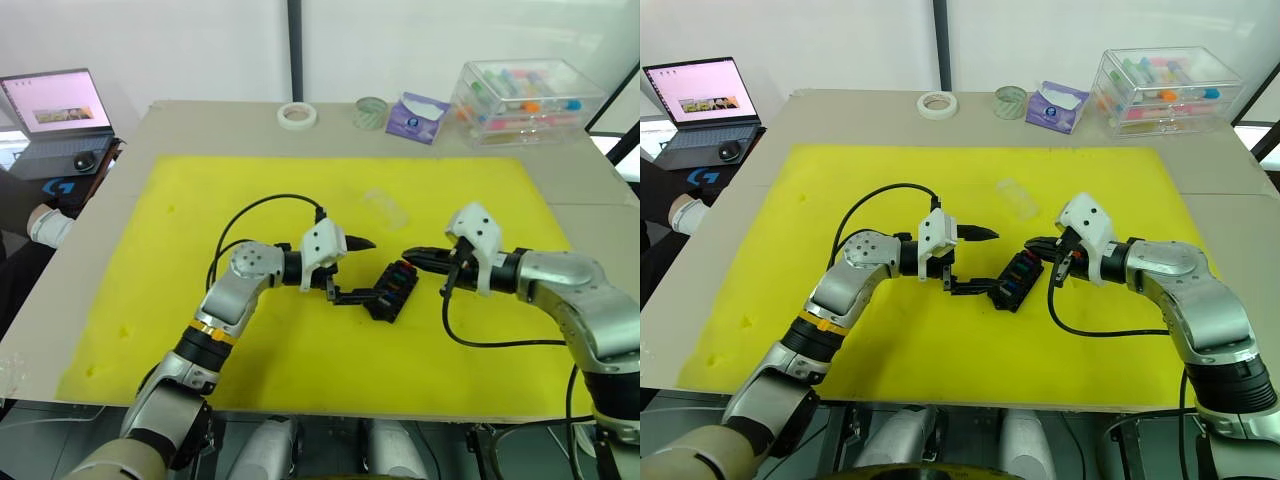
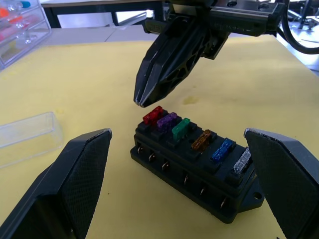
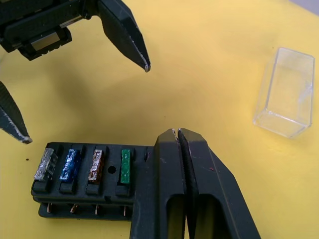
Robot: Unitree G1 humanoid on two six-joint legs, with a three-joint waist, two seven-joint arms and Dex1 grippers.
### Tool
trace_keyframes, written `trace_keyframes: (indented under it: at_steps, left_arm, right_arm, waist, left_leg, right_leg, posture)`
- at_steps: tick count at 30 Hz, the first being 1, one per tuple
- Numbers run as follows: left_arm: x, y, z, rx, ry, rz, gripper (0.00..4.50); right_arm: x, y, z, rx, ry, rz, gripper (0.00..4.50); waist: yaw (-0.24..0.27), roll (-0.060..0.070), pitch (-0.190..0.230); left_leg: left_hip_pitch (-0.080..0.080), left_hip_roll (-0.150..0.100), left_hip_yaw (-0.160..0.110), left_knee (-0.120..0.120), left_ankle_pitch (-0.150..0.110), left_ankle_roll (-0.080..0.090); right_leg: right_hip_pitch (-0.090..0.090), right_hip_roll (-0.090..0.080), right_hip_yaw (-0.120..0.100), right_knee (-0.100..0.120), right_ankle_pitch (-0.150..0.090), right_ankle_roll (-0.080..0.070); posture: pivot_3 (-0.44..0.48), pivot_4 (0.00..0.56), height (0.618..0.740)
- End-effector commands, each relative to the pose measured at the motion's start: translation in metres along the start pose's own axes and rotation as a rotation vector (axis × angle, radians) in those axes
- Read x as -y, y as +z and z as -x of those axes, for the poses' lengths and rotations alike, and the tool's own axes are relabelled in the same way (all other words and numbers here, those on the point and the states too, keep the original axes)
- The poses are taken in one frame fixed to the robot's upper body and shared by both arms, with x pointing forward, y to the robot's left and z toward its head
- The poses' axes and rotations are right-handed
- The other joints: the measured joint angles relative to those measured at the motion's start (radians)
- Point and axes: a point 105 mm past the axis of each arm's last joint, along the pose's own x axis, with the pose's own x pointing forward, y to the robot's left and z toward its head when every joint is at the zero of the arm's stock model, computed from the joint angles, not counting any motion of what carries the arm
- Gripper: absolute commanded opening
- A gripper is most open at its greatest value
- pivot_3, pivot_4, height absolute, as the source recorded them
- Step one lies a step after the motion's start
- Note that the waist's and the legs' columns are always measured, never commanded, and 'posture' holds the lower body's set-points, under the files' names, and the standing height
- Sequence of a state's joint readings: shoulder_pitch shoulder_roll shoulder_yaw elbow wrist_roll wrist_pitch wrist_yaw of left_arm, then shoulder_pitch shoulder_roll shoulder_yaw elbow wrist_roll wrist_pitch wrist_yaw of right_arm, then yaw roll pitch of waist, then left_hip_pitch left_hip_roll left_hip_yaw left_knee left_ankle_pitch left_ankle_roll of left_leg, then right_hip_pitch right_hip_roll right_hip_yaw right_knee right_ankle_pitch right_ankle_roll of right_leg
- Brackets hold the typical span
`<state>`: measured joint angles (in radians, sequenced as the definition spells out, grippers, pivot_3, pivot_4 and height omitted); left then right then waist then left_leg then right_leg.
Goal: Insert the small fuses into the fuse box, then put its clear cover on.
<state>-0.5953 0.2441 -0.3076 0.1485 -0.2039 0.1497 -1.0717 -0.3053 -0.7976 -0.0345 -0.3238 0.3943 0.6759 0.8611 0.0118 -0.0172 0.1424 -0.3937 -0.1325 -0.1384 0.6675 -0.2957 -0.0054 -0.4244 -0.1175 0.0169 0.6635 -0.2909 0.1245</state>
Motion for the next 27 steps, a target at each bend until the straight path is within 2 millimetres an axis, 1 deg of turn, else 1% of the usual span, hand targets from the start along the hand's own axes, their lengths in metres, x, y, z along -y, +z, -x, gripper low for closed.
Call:
trace_keyframes:
  at_steps: [1,9,11,18,27]
  left_arm:
    - [-0.001,0.007,-0.001,0.004,-0.010,-0.034,4.50]
    - [-0.001,0.007,0.000,0.001,-0.012,-0.033,4.50]
    - [-0.001,0.006,0.001,-0.002,-0.011,-0.030,4.50]
    - [-0.001,0.004,0.001,-0.010,-0.008,-0.035,4.50]
    - [-0.002,0.004,0.002,-0.011,-0.005,-0.035,4.50]
  right_arm:
    - [0.003,0.003,0.000,0.010,-0.018,0.025,0.05]
    - [0.005,-0.008,0.000,-0.025,-0.018,0.011,0.05]
    - [0.005,-0.015,0.001,-0.043,-0.017,0.000,0.05]
    - [0.005,-0.018,-0.001,-0.040,-0.016,-0.019,0.05]
    - [0.003,-0.030,-0.002,-0.069,-0.007,-0.018,0.05]
  waist:
    - [0.000,0.000,0.000]
    - [0.000,0.000,0.000]
    - [0.001,0.000,0.000]
    - [0.001,0.000,0.000]
    - [0.001,0.000,0.000]
  left_leg:
    - [0.000,0.000,0.000,0.000,0.000,0.000]
    - [0.000,0.000,0.000,0.000,0.000,0.000]
    - [0.000,0.000,0.000,0.000,0.000,0.000]
    - [0.000,0.000,0.000,0.000,0.000,0.000]
    - [0.001,0.000,0.000,0.000,0.000,0.000]
  right_leg:
    - [0.000,0.000,0.000,0.000,0.000,0.000]
    - [0.000,0.000,0.000,0.000,0.000,0.000]
    - [0.000,0.000,0.000,0.000,0.000,0.000]
    - [0.000,0.000,0.000,0.000,0.000,0.000]
    - [0.001,0.000,0.000,0.000,0.000,0.000]
  posture:
    - [0.000,0.150,0.740]
    - [0.000,0.150,0.740]
    - [0.000,0.150,0.740]
    - [0.000,0.150,0.740]
    - [0.000,0.150,0.740]
